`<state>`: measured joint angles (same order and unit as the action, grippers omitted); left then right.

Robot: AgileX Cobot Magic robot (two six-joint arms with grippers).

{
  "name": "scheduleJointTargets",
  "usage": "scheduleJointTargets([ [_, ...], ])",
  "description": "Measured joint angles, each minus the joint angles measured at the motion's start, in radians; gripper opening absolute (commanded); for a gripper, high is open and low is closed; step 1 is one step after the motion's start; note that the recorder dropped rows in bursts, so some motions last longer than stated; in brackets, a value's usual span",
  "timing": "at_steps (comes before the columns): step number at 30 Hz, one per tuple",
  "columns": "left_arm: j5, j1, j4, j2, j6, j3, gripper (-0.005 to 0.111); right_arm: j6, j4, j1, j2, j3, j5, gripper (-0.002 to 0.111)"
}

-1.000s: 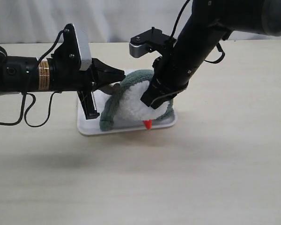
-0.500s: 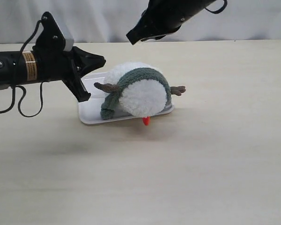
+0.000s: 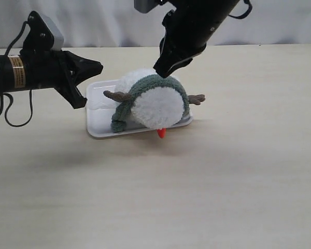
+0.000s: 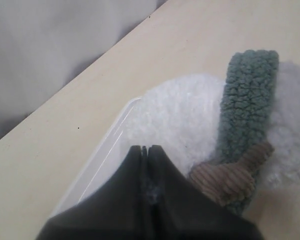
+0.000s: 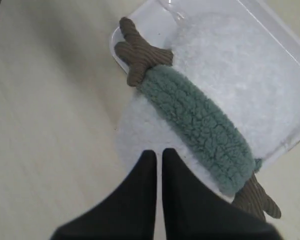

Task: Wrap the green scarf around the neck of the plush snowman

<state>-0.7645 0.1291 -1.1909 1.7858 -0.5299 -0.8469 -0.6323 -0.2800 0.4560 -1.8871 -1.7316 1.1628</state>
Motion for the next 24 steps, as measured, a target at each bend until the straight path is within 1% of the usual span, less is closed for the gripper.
scheduleJointTargets([
  [4,0.0,0.0,-0.005,0.0,-0.008,0.0,0.0,-0.012,0.067,0.0,-0.057,0.0,-0.008,0.005],
  [9,-0.016,0.0,-0.005,0.0,-0.008,0.0,0.0,-0.018,0.127,0.0,-0.082,0.004,-0.096,0.02],
  [11,-0.023,0.0,-0.005,0.0,-0.008,0.0,0.0,-0.025,0.124,0.0,-0.082,0.004,-0.125,0.022],
  [18,-0.032,0.0,-0.005,0.0,-0.008,0.0,0.0,-0.032,0.123,0.003,-0.119,0.004,-0.166,0.022],
  [24,-0.034,0.0,-0.005,0.0,-0.012,0.0,0.0,-0.032,0.195,0.04,-0.129,-0.005,-0.184,0.022],
])
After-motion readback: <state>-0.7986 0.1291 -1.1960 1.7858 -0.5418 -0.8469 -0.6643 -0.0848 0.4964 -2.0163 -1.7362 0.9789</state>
